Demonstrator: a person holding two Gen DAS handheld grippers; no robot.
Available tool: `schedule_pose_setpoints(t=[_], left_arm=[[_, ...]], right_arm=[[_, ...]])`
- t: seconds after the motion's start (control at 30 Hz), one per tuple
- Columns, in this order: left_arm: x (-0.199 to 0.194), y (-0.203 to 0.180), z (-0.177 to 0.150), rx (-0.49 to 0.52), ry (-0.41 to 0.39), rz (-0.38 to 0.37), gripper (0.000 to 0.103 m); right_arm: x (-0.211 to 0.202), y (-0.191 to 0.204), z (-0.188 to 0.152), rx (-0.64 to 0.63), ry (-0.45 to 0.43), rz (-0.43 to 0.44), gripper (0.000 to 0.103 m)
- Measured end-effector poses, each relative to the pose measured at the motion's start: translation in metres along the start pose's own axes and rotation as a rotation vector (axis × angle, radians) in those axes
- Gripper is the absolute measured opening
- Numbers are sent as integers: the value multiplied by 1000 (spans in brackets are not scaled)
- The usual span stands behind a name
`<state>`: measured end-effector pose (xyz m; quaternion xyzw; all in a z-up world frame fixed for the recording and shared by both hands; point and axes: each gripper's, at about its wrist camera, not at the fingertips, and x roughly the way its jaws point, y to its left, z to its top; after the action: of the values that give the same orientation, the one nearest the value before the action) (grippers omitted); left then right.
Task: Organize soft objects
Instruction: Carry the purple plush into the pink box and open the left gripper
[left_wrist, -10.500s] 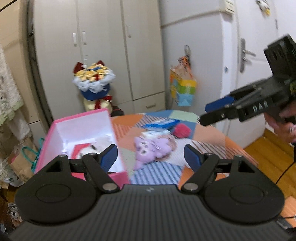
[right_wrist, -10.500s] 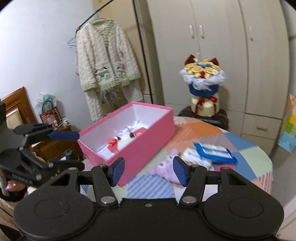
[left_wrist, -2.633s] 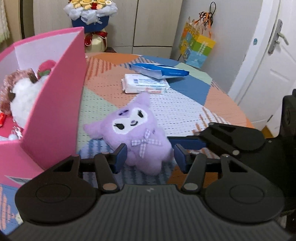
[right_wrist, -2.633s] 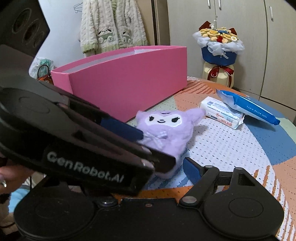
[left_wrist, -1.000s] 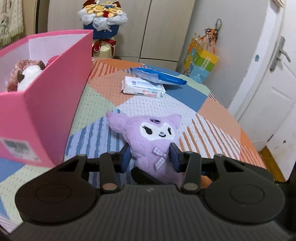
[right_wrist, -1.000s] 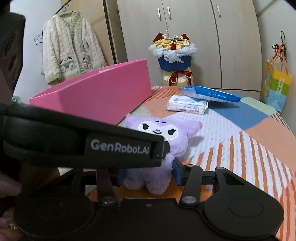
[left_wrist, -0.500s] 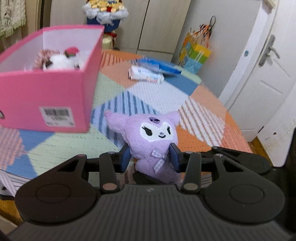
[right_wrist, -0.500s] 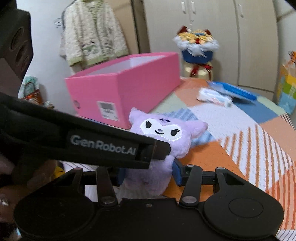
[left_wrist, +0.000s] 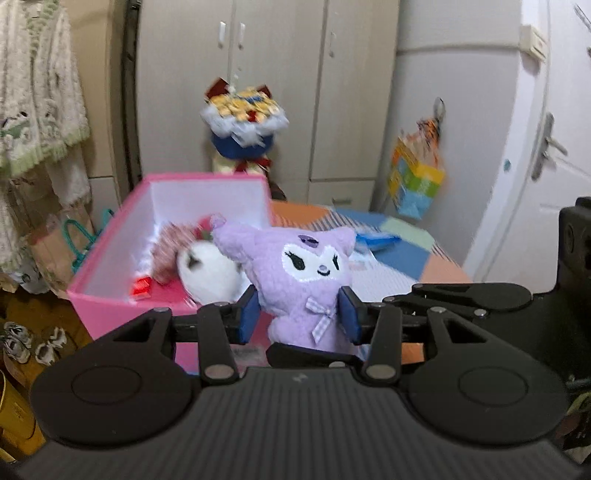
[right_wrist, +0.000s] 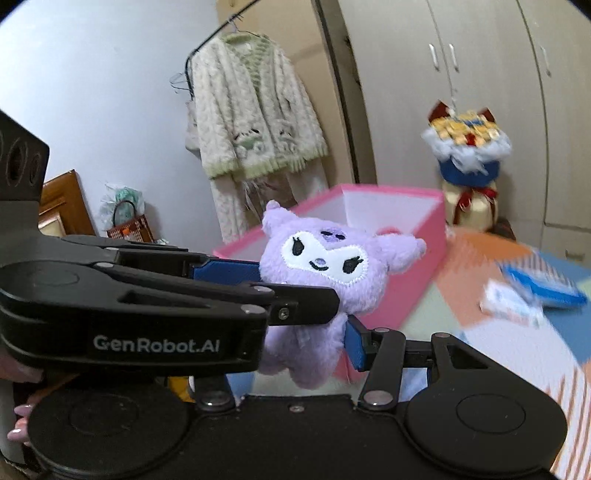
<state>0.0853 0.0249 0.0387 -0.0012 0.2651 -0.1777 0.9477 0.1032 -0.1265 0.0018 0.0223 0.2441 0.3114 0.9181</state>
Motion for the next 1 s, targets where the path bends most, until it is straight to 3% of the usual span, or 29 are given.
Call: schedule_pose_setpoints(t=[0.2, 0.33, 0.5, 0.6, 0.73, 0.9, 1.0], left_arm=[[9, 35, 33, -50, -12, 3, 44], [28, 63, 47, -97, 1, 43, 44], [58, 96, 51, -160, 50, 70, 43], [77, 113, 48, -192, 84, 86, 43], [96, 128, 40, -236, 122, 92, 42], [101, 137, 23, -289, 135, 58, 42], [102, 130, 17, -268, 130, 81, 45]], right_arm=[[40, 3, 37, 22, 4, 42, 56], [74, 6, 46, 4, -40, 67, 56], [105, 2, 45, 46, -25, 83, 56], [128, -1, 48, 54, 27, 85, 55], [157, 0, 52, 20, 152, 27, 58], [158, 2, 47, -39, 210, -9, 58], [158, 4, 45, -63, 220, -19, 59]])
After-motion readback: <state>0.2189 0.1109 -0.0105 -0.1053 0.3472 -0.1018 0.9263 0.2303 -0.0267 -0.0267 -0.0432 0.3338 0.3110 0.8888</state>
